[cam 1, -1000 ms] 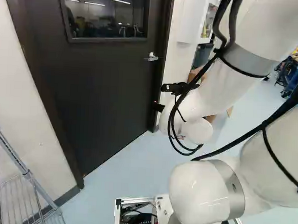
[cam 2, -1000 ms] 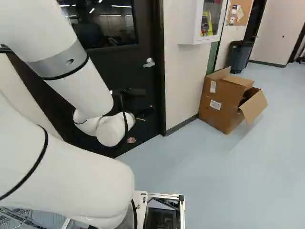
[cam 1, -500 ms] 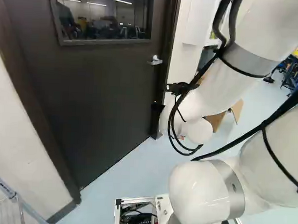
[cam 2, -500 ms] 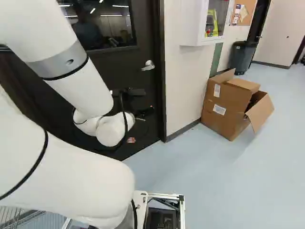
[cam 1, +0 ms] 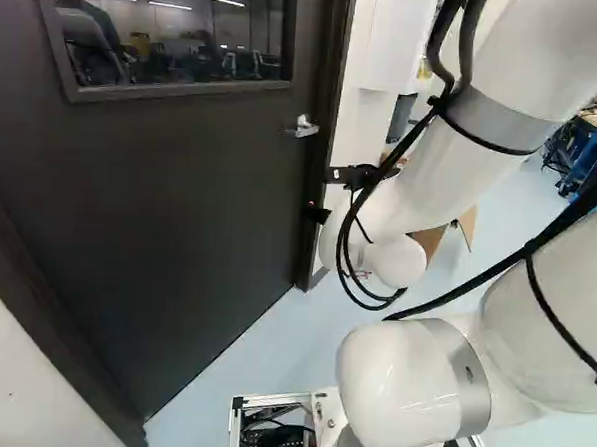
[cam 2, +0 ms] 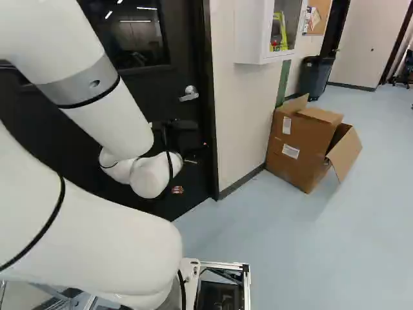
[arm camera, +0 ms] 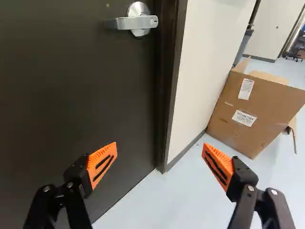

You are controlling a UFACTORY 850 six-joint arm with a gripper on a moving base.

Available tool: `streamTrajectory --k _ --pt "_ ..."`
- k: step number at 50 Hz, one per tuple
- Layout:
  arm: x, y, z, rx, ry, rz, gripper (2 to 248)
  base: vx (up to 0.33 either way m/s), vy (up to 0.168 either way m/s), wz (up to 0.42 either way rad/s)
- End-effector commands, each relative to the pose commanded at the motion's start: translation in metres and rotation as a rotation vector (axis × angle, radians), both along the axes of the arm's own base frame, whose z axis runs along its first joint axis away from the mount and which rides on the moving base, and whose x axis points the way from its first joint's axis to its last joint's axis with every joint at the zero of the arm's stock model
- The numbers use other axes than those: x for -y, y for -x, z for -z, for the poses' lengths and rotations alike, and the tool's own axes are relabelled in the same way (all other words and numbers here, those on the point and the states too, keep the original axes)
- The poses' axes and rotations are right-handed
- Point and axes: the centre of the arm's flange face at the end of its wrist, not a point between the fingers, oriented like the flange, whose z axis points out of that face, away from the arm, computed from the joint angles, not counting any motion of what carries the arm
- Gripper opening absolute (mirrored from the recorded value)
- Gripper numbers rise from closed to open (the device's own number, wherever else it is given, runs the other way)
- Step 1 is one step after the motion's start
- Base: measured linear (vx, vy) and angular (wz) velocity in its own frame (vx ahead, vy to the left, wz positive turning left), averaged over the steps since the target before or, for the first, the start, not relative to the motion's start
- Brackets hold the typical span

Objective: Open the door and move inside

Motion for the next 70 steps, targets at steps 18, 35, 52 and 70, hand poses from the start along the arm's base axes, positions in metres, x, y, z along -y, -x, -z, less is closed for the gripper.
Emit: streamTrajectory --k 18,35,52,70 --pt "0.0 0.0 0.0 0.0 0.0 0.0 247 0.073 0.023 -0.004" --pt "0.0 -0.006 -0.001 -0.001 0.0 0.0 247 -0.001 0.0 0.0" --pt "0.002 -0.023 -0.016 0.036 0.002 0.003 247 0.0 0.0 0.0" --pt "0.007 -0.044 -0.035 0.08 0.018 -0.009 247 0.0 0.0 0.0"
